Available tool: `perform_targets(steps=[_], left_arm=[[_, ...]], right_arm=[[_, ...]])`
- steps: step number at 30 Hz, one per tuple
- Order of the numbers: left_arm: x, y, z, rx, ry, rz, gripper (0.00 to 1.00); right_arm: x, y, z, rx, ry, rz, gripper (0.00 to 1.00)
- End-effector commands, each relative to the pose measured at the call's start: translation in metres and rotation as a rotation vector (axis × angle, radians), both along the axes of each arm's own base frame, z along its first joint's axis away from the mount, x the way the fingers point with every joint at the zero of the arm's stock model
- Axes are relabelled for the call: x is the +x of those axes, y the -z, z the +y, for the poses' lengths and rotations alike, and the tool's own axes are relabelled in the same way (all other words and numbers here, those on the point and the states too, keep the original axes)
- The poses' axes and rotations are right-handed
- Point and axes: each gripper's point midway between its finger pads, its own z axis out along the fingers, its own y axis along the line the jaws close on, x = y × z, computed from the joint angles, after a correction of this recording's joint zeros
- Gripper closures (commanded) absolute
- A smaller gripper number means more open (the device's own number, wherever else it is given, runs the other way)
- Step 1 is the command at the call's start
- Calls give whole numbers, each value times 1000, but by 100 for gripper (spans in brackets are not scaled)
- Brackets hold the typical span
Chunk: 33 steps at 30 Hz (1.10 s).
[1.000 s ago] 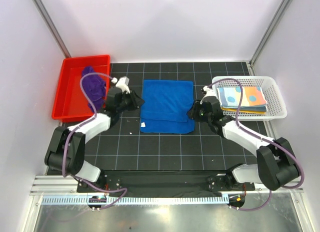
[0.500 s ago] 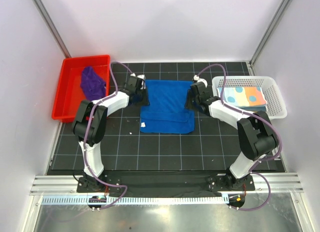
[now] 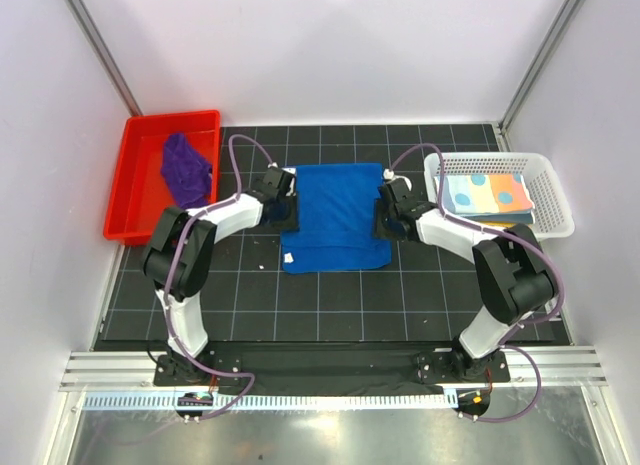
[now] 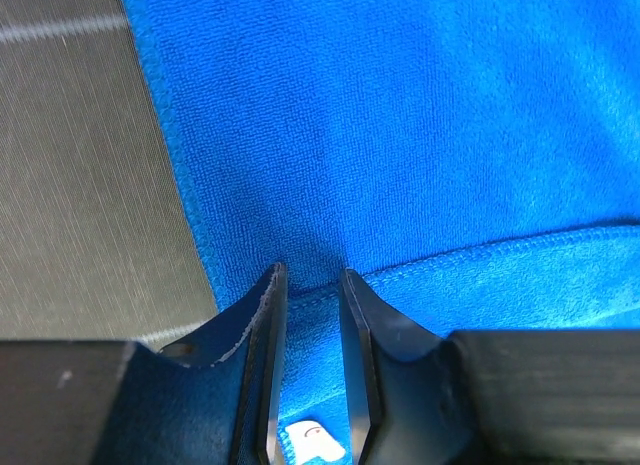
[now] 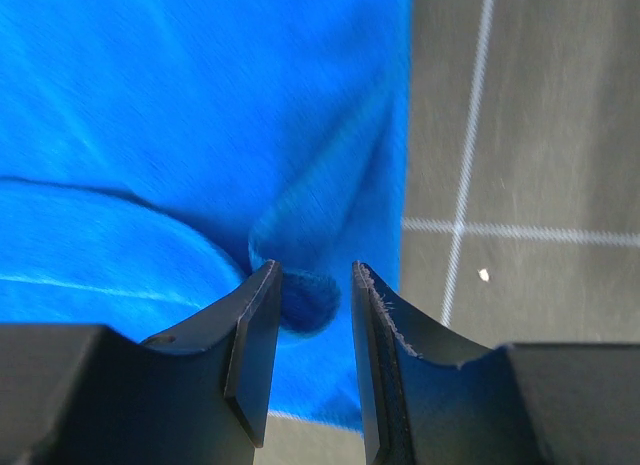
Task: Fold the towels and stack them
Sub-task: Fold the towel
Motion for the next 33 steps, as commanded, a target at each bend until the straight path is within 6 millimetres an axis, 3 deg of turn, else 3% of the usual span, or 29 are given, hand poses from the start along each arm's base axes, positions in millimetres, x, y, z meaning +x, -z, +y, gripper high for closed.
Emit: perform_targets(steps=[1,14,20,33], left_arm=[[-11,-13,3,3,11,-17,69],[-36,-40,-13,-61,80,-62,71],[-48,-44,-22,-99,123,-50,71],[-97,-41,-22,-157,166,-21,72]], right_arm=[[-8,-18,-4,-1,-14,-35,60],[-37,-21,-24,-25,1,-40,60],[-40,-22,-26,-31,-1,-45,60],[-44,-32,-27,-22,-4,-57,60]])
